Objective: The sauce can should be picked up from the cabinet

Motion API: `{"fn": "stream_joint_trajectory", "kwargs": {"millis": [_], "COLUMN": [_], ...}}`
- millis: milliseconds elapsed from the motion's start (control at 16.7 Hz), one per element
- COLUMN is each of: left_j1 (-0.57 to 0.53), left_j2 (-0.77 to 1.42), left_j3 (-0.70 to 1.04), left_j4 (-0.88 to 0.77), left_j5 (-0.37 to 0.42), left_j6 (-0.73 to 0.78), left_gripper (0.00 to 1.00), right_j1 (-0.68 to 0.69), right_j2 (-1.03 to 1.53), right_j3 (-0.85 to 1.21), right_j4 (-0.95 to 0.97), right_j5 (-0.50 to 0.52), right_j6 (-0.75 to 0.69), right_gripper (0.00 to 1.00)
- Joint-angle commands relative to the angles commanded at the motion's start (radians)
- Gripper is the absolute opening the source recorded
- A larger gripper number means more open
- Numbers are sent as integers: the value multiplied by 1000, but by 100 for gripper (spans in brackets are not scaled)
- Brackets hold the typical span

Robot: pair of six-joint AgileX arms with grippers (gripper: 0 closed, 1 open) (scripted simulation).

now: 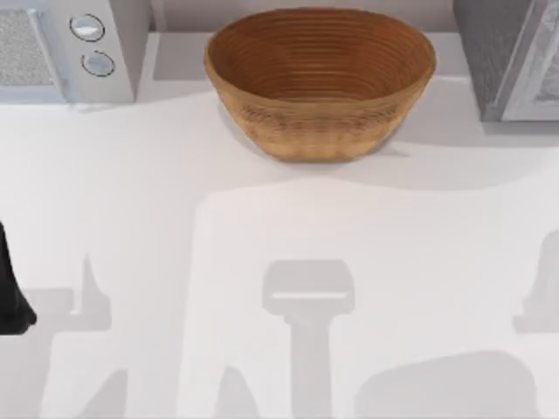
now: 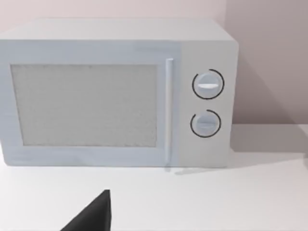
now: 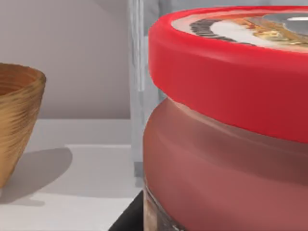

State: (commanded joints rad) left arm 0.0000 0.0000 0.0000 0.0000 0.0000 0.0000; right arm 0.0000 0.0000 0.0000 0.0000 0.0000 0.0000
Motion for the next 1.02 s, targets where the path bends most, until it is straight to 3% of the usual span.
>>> {"fn": "stream_joint_trajectory", "kwargs": {"millis": [360, 540, 1020], "left_j1": [0, 0, 0], "left_j2": [0, 0, 0], "left_j3": [0, 0, 0], "left_j4": [0, 0, 0], "left_j5": [0, 0, 0], "left_j6": [0, 0, 0], "left_gripper": [100, 100, 100], "right_j1": [9, 57, 327], "right_j2": [15, 109, 759], "right_j3": [2, 21, 73], "right_j4": [8, 100, 722], "right_j5": [0, 4, 33], "right_j6": [2, 2, 5], "right_gripper": [0, 0, 0]}}
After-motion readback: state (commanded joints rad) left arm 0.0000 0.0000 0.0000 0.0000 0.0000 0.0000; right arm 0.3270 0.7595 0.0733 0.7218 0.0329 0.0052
